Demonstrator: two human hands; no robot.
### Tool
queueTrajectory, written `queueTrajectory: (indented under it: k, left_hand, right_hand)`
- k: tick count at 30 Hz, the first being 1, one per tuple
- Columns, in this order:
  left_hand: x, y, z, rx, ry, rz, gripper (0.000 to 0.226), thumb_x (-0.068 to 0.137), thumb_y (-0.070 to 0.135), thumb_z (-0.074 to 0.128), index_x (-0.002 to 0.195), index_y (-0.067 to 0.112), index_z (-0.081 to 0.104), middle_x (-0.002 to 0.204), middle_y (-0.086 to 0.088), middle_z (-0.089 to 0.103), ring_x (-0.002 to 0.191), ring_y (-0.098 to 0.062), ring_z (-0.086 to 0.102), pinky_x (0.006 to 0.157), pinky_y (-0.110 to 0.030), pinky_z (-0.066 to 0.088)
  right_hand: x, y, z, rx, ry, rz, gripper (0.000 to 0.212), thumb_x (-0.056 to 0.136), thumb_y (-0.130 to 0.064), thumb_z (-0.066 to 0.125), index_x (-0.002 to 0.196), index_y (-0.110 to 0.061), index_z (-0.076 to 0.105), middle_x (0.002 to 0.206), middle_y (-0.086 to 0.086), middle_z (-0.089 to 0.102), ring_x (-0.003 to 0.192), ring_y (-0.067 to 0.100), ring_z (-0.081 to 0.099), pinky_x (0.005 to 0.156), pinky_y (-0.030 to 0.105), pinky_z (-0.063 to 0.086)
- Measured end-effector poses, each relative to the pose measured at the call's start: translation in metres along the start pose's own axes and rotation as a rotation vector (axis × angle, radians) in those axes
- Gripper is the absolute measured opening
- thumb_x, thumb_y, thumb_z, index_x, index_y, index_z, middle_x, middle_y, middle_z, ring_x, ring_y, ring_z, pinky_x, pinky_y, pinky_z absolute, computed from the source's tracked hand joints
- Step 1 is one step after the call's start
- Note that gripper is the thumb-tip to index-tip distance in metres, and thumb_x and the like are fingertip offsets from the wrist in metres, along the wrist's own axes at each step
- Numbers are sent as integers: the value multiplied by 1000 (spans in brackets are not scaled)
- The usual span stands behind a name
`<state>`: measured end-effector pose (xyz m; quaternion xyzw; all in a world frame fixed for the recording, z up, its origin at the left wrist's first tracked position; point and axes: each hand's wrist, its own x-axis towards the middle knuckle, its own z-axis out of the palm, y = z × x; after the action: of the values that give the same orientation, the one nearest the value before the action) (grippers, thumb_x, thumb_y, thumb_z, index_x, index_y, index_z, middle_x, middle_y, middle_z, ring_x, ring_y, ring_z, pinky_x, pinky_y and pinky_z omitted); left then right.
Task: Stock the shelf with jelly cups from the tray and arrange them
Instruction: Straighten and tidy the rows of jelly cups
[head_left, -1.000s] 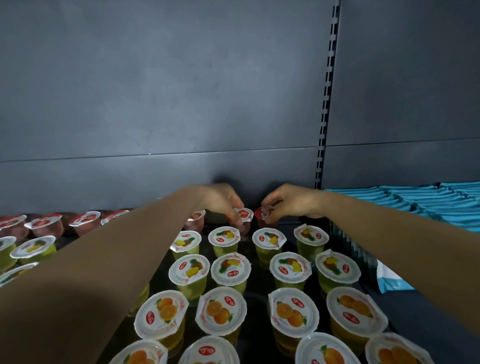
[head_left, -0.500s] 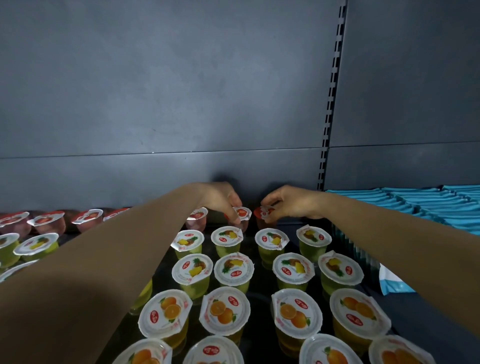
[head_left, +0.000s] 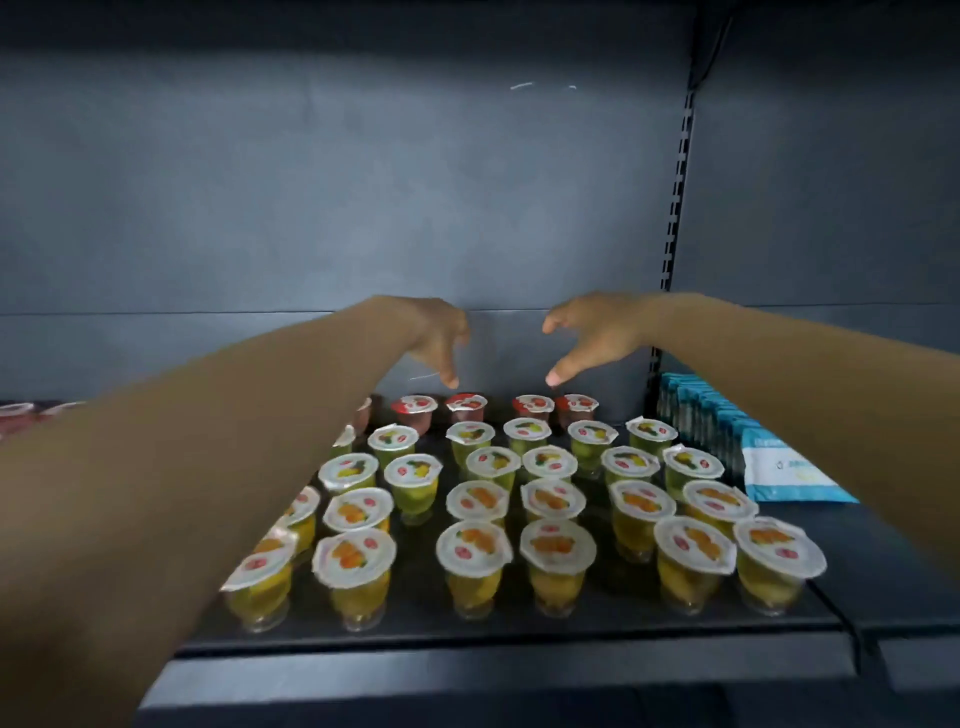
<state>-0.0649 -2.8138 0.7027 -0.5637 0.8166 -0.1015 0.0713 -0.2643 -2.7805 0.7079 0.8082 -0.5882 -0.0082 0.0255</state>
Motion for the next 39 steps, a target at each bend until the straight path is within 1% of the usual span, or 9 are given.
queueTrajectory:
  k: [6, 8, 11, 17, 18, 21, 30, 35, 39]
  left_hand:
    - [-140, -52, 20, -11, 29, -13, 72, 83, 41, 67, 144, 17, 34, 149, -5, 33, 136, -24, 33, 110, -35, 31]
    - [-186, -73, 30, -37, 30, -15, 71, 83, 42, 67, 142, 19, 36, 149, -3, 33, 134, -24, 35, 110, -38, 32]
    - [-249, -106, 41, -75, 22, -25, 68, 83, 44, 66, 141, 22, 37, 148, -1, 33, 129, -24, 42, 108, -40, 35]
    - [-346, -173, 47, -62, 10, -93, 64, 86, 42, 63, 141, 18, 40, 147, -2, 35, 134, -24, 35, 106, -36, 33]
    - [-357, -186, 48, -67, 13, -110, 63, 86, 42, 64, 140, 19, 41, 147, -2, 37, 133, -24, 36, 107, -37, 33]
    - [-383, -223, 54, -79, 8, -181, 66, 84, 44, 66, 140, 22, 40, 147, 0, 36, 134, -24, 35, 109, -41, 32]
    - [-451, -340, 92, -129, -8, -344, 65, 86, 42, 63, 142, 21, 38, 150, 1, 32, 137, -24, 32, 109, -39, 29]
    - [-470, -427, 115, -100, 5, -372, 64, 86, 42, 63, 141, 20, 40, 147, -2, 36, 134, -26, 35, 108, -40, 31]
    - [-484, -504, 132, -153, 35, -357, 63, 86, 42, 64, 140, 20, 40, 147, 0, 36, 135, -23, 34, 108, -39, 29]
  right_hand:
    - [-78, -134, 0, 13, 55, -2, 76, 80, -51, 68, 143, -23, 35, 151, 0, 32, 137, 22, 33, 112, 36, 30]
    - [-101, -180, 3, 26, 56, -15, 74, 81, -51, 67, 142, -24, 35, 150, -1, 34, 136, 23, 34, 111, 39, 31]
    - [-126, -244, 2, 26, 75, -45, 69, 85, -47, 65, 142, -22, 37, 148, 0, 37, 134, 23, 38, 107, 37, 35]
    - [-145, -345, -14, 34, 55, -108, 67, 87, -43, 64, 143, -20, 37, 147, 2, 38, 130, 23, 42, 96, 31, 39]
    - [-144, -358, -18, 33, 55, -118, 66, 88, -43, 63, 143, -19, 36, 148, 2, 38, 130, 23, 42, 94, 30, 38]
    - [-136, -396, -26, 13, 67, -162, 66, 88, -43, 63, 143, -19, 36, 147, 3, 38, 132, 23, 39, 101, 31, 34]
    - [-78, -517, -22, -17, 79, -307, 64, 86, -46, 64, 139, -20, 41, 144, 2, 43, 128, 22, 44, 104, 37, 41]
    - [-34, -593, -17, 20, 81, -296, 63, 86, -47, 64, 139, -22, 41, 145, 2, 42, 129, 22, 43, 104, 36, 39]
    - [1, -656, -21, 125, 99, -237, 62, 86, -46, 64, 139, -21, 42, 144, 2, 43, 129, 23, 44, 105, 37, 38]
